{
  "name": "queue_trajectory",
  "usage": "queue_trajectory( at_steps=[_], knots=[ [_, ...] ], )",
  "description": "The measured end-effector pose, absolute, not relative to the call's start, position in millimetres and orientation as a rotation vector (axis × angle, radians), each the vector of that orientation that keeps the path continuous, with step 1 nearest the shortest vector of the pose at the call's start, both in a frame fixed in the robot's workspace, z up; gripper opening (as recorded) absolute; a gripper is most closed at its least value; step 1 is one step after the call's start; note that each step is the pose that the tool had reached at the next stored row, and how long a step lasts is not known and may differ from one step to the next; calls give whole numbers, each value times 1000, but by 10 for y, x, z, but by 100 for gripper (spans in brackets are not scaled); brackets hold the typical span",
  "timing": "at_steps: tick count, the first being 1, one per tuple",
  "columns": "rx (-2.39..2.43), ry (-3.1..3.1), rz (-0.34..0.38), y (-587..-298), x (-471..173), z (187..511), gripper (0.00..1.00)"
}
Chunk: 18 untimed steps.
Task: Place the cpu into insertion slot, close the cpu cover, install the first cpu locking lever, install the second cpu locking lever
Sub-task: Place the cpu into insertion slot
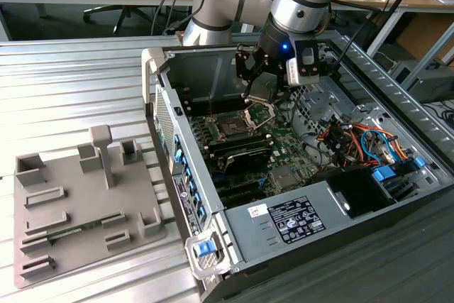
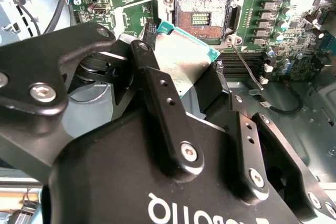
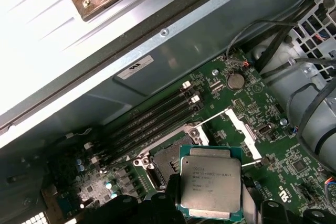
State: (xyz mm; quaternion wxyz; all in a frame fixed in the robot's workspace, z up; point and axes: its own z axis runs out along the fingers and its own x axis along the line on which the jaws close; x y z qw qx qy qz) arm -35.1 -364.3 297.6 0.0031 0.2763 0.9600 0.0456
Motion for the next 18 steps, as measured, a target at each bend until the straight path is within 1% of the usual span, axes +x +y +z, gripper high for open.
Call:
queue_trajectory(
  at_steps=[18],
  knots=[
    [959,2979,143,-3643,-351,2975,55]
  ],
)
